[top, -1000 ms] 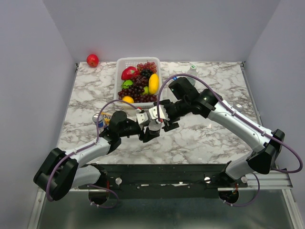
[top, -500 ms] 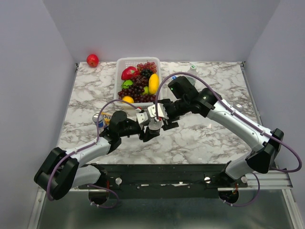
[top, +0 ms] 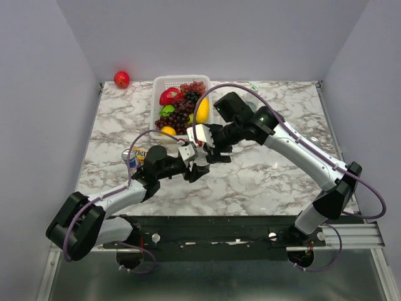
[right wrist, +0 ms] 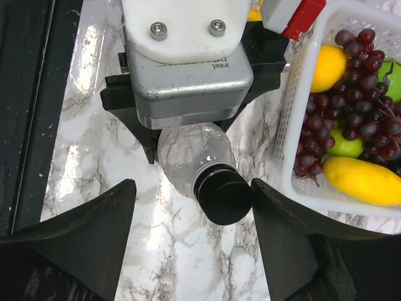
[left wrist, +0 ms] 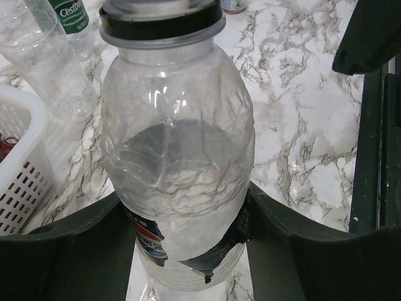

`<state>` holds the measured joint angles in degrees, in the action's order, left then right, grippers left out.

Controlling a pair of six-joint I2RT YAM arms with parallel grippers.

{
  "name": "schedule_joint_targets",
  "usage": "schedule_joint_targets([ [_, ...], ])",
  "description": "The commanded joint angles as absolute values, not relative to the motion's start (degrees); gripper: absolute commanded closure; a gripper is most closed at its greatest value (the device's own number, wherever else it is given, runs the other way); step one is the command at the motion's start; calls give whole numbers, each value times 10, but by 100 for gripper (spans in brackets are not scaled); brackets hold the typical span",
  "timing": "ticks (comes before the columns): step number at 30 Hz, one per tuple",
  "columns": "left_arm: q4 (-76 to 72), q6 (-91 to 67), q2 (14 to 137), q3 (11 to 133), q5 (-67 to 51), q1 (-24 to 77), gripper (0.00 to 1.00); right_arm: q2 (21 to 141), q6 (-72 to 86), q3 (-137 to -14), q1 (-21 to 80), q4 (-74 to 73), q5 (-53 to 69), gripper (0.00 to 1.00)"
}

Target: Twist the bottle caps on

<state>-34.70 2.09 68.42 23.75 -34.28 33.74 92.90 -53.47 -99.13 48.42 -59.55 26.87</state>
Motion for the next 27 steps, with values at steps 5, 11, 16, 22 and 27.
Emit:
schedule_joint_targets([
  [5, -386, 3, 686, 238, -266, 333, 100, 939, -476, -1015, 490, -663, 243, 19],
  [11, -393, -22, 691, 236, -249, 333, 100, 947, -456, -1036, 490, -691, 230, 18],
  [16, -403, -29, 695, 238, -250, 333, 100, 946, -453, -1028, 490, -697, 219, 18],
  [22, -401, -23, 700, 243, -250, 333, 100, 934, -454, -1023, 490, -707, 211, 19],
  [27, -378, 17, 695, 244, -305, 333, 100, 915, -435, -1044, 458, -692, 205, 27],
])
